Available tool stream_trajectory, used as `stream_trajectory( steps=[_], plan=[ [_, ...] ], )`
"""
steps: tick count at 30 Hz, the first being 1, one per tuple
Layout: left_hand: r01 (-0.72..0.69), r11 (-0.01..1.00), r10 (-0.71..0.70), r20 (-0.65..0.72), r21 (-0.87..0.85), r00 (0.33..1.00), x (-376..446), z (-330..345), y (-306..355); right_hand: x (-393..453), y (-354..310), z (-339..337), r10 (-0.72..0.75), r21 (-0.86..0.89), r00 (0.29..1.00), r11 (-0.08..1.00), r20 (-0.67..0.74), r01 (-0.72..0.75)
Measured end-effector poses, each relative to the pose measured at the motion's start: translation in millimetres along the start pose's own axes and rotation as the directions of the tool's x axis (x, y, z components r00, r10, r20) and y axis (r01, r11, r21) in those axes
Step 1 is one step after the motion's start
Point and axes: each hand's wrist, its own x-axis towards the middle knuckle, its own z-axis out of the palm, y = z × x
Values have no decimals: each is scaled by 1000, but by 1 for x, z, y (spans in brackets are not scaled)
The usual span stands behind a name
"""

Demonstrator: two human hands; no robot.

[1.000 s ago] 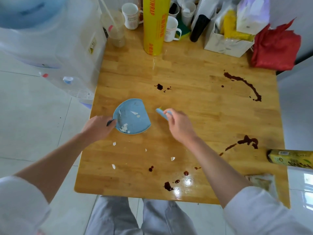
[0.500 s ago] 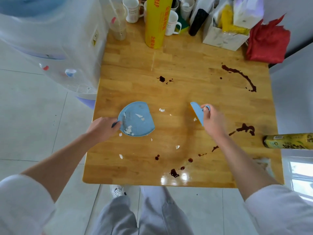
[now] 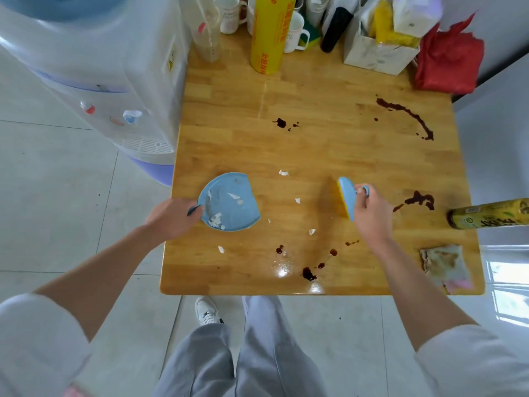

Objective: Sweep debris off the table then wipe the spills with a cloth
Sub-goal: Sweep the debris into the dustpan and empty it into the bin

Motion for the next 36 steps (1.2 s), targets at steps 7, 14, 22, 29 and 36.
stream_trajectory(
  steps=[7, 14, 22, 29, 36],
  plan=[
    [28, 1000, -28, 3, 7, 1000, -13, 0, -23, -51, -45, 46, -89, 115, 994, 990, 68, 80],
    [26, 998, -25, -19, 57, 1000, -21, -8, -37, -37, -38, 15, 30, 89, 997, 996, -78, -23],
    [53, 997, -53, -7, 47, 999, -35, -15, -52, -61, -78, 53, 35, 92, 999, 995, -10, -34],
    [109, 994, -108, -46, 24, 993, -41, -22, -67, -60, -133, 81, -141, 168, 990, 976, 8, 138],
    [215, 976, -216, -82, -23, 973, -47, -29, -94, 20, -91, 55, -63, 13, 998, 998, -19, 63]
  ],
)
